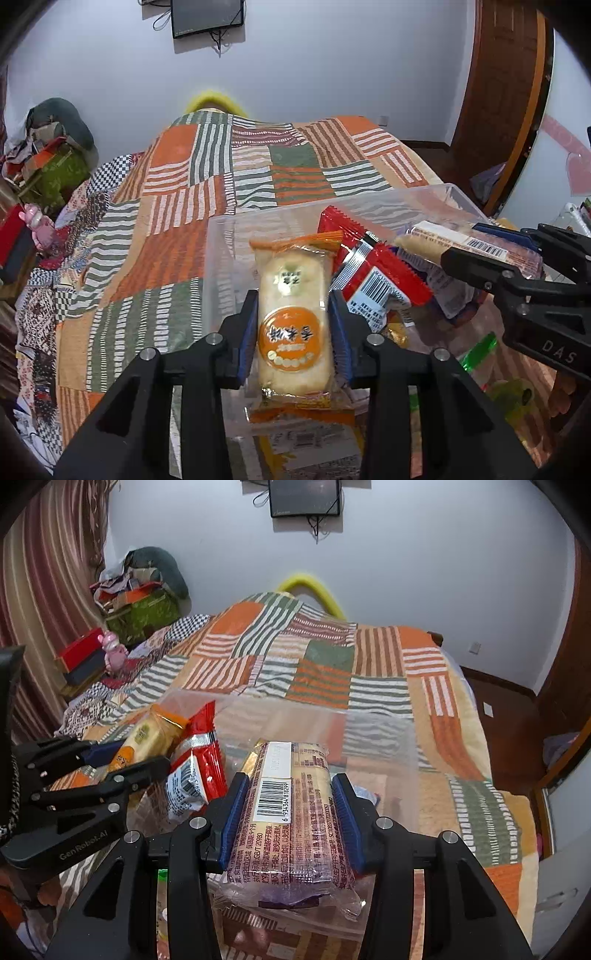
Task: Organize snacks
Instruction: 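Carry bread loaf and biscuit roll over the clear box and release both, then grasp green chip bag with left gripper while right gripper grasps wrapped pastry bag, then carry green chip bag and pastry bag over the clear box and release both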
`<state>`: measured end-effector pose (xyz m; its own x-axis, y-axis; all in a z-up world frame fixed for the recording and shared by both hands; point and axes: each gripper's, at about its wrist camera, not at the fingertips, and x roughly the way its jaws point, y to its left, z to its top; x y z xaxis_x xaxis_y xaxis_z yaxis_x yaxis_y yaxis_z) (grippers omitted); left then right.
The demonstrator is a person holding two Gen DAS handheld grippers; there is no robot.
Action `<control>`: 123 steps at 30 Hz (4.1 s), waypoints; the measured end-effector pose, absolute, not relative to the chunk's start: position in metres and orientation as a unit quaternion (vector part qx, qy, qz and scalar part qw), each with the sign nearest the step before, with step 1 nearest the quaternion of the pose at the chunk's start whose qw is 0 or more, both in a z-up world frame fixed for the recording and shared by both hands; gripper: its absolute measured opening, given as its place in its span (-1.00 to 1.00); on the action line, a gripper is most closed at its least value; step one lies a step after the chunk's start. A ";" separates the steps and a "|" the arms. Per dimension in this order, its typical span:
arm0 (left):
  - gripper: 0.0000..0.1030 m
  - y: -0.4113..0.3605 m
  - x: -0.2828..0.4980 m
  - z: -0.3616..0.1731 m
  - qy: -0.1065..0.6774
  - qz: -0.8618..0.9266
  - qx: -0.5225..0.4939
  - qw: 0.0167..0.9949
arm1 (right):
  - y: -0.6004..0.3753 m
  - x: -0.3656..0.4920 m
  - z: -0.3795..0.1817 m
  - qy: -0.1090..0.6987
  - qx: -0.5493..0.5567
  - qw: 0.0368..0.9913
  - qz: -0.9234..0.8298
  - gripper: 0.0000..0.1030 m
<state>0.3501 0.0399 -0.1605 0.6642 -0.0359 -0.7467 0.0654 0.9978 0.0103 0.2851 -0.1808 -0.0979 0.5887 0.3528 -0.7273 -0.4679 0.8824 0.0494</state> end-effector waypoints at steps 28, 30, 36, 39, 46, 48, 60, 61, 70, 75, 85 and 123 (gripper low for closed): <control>0.34 0.043 0.222 -0.119 0.382 -0.068 0.032 0.921 | -0.217 0.195 -0.056 0.338 -0.075 0.909 0.233 0.15; 0.36 0.043 0.214 -0.126 0.391 -0.070 0.031 0.917 | -0.219 0.187 -0.060 0.341 -0.078 0.908 0.229 0.15; 0.38 0.047 0.196 -0.152 0.424 -0.068 0.017 0.903 | -0.228 0.166 -0.076 0.362 -0.062 0.902 0.226 0.15; 0.38 0.048 0.191 -0.165 0.441 -0.063 0.006 0.895 | -0.230 0.156 -0.086 0.372 -0.064 0.899 0.223 0.16; 0.38 0.043 0.180 -0.183 0.457 -0.063 0.005 0.887 | -0.236 0.142 -0.106 0.399 -0.051 0.889 0.218 0.16; 0.38 0.041 0.181 -0.188 0.465 -0.069 0.001 0.883 | -0.238 0.139 -0.115 0.413 -0.044 0.883 0.218 0.16; 0.38 0.026 0.195 -0.207 0.475 -0.076 0.014 0.877 | -0.230 0.127 -0.137 0.456 -0.031 0.857 0.237 0.21; 0.38 0.024 0.197 -0.208 0.474 -0.078 0.014 0.877 | -0.228 0.127 -0.139 0.459 -0.033 0.855 0.239 0.21; 0.39 0.013 0.215 -0.220 0.485 -0.089 0.027 0.870 | -0.228 0.133 -0.147 0.456 -0.031 0.859 0.232 0.03; 0.19 0.010 0.216 -0.221 0.476 -0.094 0.017 0.874 | -0.230 0.133 -0.144 0.447 -0.031 0.863 0.232 -0.12; -0.04 0.014 0.193 -0.211 0.463 -0.095 0.009 0.881 | -0.237 0.133 -0.137 0.435 -0.030 0.872 0.223 -0.18; -0.04 0.046 0.274 -0.119 0.358 -0.050 -0.009 0.932 | -0.222 0.207 -0.055 0.303 -0.053 0.929 0.205 -0.19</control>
<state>0.2744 0.0461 -0.1190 0.7388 -0.1000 -0.6665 0.0868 0.9948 -0.0531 0.2071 -0.2223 -0.0549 0.7323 0.3498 -0.5843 -0.4135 0.9101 0.0266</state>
